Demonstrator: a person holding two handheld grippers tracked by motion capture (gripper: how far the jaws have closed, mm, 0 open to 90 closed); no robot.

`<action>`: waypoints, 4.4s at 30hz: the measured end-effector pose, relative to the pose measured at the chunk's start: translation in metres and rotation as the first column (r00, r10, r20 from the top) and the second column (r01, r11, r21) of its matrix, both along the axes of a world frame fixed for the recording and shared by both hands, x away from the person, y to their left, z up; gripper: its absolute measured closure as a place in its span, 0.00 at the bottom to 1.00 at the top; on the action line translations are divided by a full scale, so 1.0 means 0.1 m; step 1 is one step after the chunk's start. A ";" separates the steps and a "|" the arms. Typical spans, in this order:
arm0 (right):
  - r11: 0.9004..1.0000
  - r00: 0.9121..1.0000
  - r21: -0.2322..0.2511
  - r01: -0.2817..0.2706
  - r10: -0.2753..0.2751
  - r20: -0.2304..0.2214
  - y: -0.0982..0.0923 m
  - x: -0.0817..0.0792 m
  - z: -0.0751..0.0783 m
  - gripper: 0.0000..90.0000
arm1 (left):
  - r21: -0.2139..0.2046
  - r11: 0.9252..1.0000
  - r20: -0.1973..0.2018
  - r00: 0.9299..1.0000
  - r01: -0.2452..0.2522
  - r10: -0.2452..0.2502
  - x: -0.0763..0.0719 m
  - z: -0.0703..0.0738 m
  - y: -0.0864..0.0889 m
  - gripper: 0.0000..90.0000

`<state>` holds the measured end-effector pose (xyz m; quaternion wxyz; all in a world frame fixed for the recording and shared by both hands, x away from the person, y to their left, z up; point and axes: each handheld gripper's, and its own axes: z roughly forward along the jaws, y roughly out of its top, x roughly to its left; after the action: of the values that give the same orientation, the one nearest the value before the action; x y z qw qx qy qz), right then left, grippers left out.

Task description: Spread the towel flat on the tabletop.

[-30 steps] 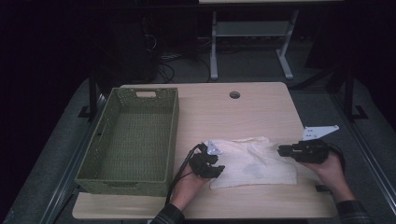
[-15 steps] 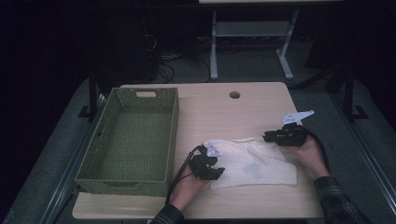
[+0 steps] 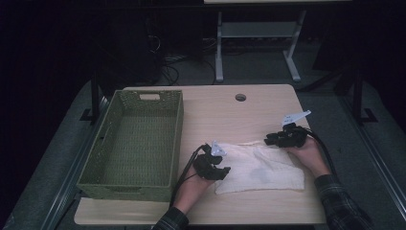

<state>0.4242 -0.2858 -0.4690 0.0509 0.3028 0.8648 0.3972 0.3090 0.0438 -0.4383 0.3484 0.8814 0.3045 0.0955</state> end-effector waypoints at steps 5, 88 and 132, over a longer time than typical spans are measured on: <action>1.000 1.000 -0.018 -0.010 0.010 -0.011 0.00 -0.02 -0.02 0.97 | -0.015 1.000 0.014 1.000 -0.024 0.024 0.07 0.07 0.02 0.59; 0.993 0.991 0.017 0.119 -0.120 0.057 -0.52 -0.15 0.15 0.97 | 0.025 0.995 -0.080 0.992 -0.096 0.098 0.66 -0.21 -0.01 0.84; 0.961 0.958 0.029 0.274 -0.276 0.081 -0.69 0.50 0.31 0.74 | -0.049 0.945 0.110 0.938 -0.324 0.328 1.79 -0.07 0.06 0.67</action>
<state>0.4740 -0.3548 -0.4383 0.1391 0.4035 0.8079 0.4064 0.4881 0.0496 -0.4455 0.3582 0.8063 0.4268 0.1985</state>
